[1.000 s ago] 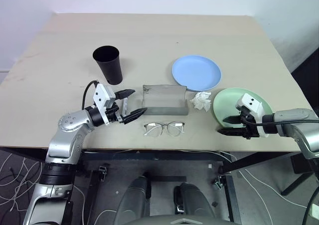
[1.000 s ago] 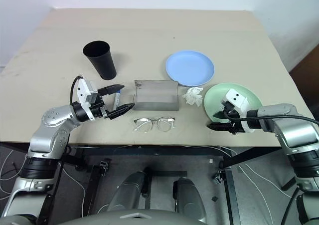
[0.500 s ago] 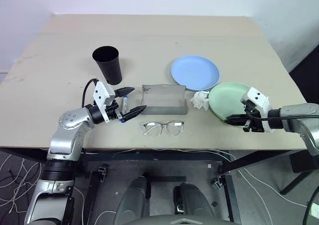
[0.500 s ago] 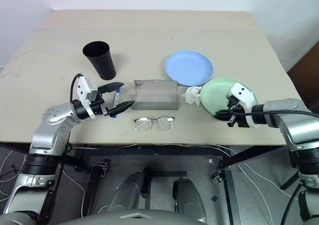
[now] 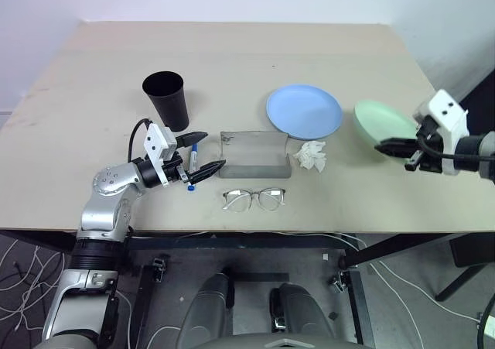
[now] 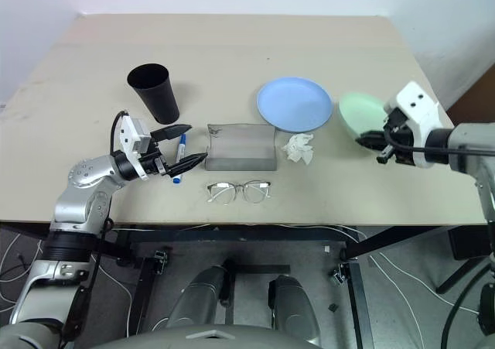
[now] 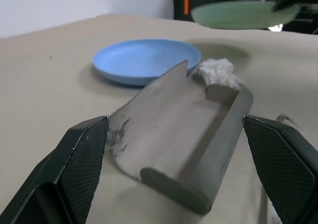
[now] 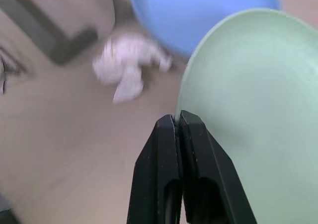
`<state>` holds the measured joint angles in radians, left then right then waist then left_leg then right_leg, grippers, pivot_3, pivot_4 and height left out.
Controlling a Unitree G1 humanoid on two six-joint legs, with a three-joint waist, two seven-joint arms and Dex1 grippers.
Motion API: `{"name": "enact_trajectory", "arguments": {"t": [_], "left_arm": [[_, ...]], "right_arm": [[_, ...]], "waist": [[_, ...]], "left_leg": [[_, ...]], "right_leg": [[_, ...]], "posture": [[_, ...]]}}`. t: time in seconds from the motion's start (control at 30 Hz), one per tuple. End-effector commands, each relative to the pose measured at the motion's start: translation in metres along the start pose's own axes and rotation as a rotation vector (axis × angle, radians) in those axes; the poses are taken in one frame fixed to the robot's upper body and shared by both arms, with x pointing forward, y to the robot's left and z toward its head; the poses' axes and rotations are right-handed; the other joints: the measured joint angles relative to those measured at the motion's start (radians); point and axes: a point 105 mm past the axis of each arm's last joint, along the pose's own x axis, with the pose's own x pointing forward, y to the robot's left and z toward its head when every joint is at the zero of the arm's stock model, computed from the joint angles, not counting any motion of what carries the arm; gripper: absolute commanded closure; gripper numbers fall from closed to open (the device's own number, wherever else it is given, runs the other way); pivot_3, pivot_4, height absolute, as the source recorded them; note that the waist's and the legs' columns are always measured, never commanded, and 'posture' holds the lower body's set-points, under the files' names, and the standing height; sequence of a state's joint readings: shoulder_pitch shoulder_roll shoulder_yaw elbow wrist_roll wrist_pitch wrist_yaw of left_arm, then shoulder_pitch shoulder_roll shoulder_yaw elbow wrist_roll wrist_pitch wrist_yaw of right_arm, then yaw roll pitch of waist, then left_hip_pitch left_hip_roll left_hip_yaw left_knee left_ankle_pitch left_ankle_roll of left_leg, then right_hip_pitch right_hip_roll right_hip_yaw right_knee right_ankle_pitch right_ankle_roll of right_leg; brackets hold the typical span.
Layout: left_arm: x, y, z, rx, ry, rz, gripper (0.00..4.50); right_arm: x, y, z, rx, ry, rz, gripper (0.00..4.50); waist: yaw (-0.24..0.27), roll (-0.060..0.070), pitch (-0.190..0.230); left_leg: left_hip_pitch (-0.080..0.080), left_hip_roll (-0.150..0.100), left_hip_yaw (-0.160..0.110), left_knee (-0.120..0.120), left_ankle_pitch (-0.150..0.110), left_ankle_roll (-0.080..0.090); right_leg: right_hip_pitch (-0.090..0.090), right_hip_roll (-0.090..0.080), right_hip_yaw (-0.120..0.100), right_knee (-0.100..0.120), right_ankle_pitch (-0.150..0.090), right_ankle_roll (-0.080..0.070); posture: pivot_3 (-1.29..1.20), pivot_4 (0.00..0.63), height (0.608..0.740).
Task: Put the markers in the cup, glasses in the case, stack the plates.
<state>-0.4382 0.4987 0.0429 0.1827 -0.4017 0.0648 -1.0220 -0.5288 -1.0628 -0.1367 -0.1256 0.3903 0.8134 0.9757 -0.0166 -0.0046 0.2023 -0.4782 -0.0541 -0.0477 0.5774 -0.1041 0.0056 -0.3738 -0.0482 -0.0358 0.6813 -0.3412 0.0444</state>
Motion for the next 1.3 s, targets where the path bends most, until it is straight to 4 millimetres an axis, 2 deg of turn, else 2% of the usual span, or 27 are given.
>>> {"name": "enact_trajectory", "arguments": {"t": [0.03,0.07,0.33,0.47,0.53,0.8,0.9,1.03,1.2,1.3], "left_arm": [[-0.001,0.003,0.008,0.041,-0.021,0.012,0.0],[-0.001,0.003,0.008,0.042,-0.023,0.015,0.0],[-0.01,0.0,0.011,0.061,-0.018,0.048,0.0],[-0.015,0.001,0.013,0.065,-0.009,0.075,0.0],[-0.018,0.002,0.014,0.069,-0.004,0.089,0.0],[-0.024,0.007,0.014,0.085,-0.011,0.147,0.0],[-0.024,0.009,0.013,0.097,-0.007,0.157,0.0],[-0.021,0.01,0.014,0.1,-0.01,0.157,0.0],[-0.02,0.011,0.014,0.106,-0.01,0.153,0.0],[-0.019,0.01,0.014,0.107,-0.008,0.149,0.0]], "right_arm": [[0.014,0.001,0.032,-0.139,-0.125,0.018,4.48],[0.019,0.001,0.034,-0.154,-0.139,0.027,4.48],[0.098,-0.002,0.035,-0.204,-0.172,0.082,4.48],[0.125,-0.011,0.029,-0.202,-0.146,0.034,4.48],[0.135,-0.008,0.026,-0.204,-0.134,0.052,4.48],[0.155,0.019,0.026,-0.214,-0.135,0.19,4.48],[0.163,0.025,0.02,-0.208,-0.099,0.196,4.48],[0.17,0.025,0.013,-0.214,-0.049,0.174,4.48],[0.167,0.019,0.017,-0.223,-0.051,0.156,4.48],[0.164,0.014,0.017,-0.232,-0.039,0.139,3.83]], "waist": [[-0.001,0.0,0.0],[0.0,0.0,0.0],[0.004,0.0,0.0],[0.005,0.0,0.0],[0.005,0.0,0.0],[0.003,0.0,0.0],[0.004,0.0,0.0],[0.005,0.0,0.0],[0.005,0.0,0.0],[0.005,0.0,0.0]], "left_leg": [[0.0,0.0,0.0,0.0,0.0,0.0],[0.0,0.0,0.0,0.0,0.0,0.001],[0.0,0.0,0.002,0.001,0.001,0.002],[0.001,0.0,0.002,0.001,0.002,0.002],[0.001,0.0,0.003,0.0,0.002,0.002],[0.004,0.0,0.004,0.0,0.002,0.002],[0.005,0.0,0.004,0.0,0.002,0.002],[0.007,0.0,0.005,0.0,0.002,0.001],[0.011,0.0,0.006,-0.001,0.001,0.0],[0.011,0.0,0.006,-0.001,0.001,0.0]], "right_leg": [[0.0,0.0,0.0,0.0,0.0,0.0],[0.0,0.0,0.0,0.0,0.0,0.001],[0.0,0.0,0.001,0.001,0.002,0.003],[0.0,0.001,0.001,0.002,0.003,0.005],[0.0,0.001,0.001,0.003,0.003,0.005],[0.001,0.002,0.003,0.006,0.003,0.005],[0.001,0.002,0.003,0.007,0.003,0.005],[0.0,0.002,0.004,0.007,0.003,0.005],[0.002,0.002,0.005,0.007,0.003,0.005],[0.002,0.002,0.006,0.007,0.003,0.005]], "posture": [[0.0,0.15,0.727],[0.0,0.15,0.727],[0.0,0.15,0.727],[0.0,0.15,0.727],[0.0,0.15,0.727],[0.0,0.15,0.727],[0.0,0.15,0.727],[0.0,0.15,0.727],[0.0,0.15,0.727],[0.0,0.15,0.727]]}}
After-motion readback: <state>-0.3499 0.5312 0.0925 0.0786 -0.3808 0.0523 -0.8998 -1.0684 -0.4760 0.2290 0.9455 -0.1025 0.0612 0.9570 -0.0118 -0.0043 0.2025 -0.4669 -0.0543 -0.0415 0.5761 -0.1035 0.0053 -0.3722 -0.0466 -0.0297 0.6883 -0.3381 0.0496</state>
